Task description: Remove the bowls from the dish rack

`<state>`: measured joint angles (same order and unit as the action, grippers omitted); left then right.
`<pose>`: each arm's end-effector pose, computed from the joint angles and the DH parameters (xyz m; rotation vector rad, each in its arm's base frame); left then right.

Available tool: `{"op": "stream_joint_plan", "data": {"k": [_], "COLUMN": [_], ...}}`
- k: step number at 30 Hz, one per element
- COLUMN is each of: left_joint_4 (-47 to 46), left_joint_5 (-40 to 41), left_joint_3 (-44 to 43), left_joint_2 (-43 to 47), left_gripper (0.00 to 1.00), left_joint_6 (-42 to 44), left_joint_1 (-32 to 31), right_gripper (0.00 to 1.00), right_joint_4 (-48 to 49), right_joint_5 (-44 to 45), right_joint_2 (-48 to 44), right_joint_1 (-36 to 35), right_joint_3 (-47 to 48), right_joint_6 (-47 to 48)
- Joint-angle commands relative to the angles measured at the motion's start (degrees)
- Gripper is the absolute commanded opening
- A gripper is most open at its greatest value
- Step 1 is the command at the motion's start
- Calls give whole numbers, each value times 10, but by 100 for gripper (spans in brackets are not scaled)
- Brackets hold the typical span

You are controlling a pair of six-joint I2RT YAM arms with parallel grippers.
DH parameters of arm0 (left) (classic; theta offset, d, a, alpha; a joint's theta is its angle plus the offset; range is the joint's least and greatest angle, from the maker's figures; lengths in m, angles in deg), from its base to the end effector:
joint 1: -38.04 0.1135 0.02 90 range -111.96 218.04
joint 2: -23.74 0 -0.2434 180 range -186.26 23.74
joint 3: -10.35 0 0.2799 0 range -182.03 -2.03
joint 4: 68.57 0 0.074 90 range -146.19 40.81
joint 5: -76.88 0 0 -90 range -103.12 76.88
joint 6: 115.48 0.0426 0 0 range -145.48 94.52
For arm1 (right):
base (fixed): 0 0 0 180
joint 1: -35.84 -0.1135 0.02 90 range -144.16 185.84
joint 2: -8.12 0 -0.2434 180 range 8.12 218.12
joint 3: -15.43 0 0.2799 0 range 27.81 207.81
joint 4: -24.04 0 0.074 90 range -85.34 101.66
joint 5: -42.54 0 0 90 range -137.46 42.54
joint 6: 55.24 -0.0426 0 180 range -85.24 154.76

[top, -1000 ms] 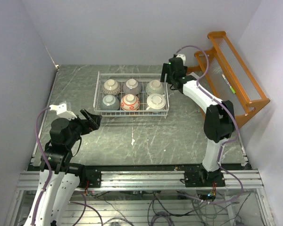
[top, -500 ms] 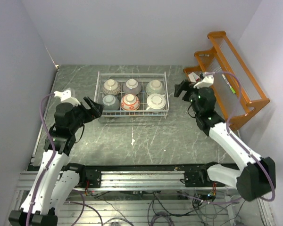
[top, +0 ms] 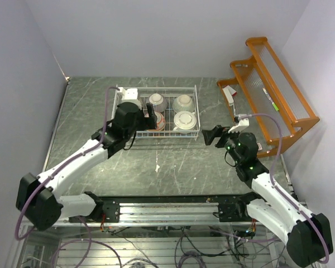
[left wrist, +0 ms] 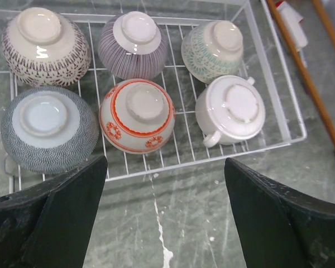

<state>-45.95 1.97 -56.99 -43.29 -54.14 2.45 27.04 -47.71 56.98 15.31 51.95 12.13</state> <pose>0.2597 -0.1722 0.2954 -0.0556 1.9763 -0.4813 0.2325 0.0873 0.2181 0.0291 1.7661 0.5551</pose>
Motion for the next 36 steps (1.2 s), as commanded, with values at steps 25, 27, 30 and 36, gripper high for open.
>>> {"op": "stream_joint_plan", "data": {"k": [25,27,30,36], "left_joint_4": [-155,-144,-137,-135], "left_joint_5": [160,170,184,177], "left_joint_3": [14,2,-9,1], "left_joint_2": [-120,-137,-156,-157], "left_gripper": [93,93,92,92], "left_joint_6": [58,64,66,58], "left_joint_1": [-27,-27,-27,-27], "right_gripper": [52,42,30,9], "right_joint_4": [36,31,25,19], "right_joint_5": [34,40,34,48], "right_joint_2": [277,311,349,395], "right_joint_1": [-21,-21,-23,-43], "right_joint_3": [161,187,223,259], "right_joint_6": [42,49,50,47]}}
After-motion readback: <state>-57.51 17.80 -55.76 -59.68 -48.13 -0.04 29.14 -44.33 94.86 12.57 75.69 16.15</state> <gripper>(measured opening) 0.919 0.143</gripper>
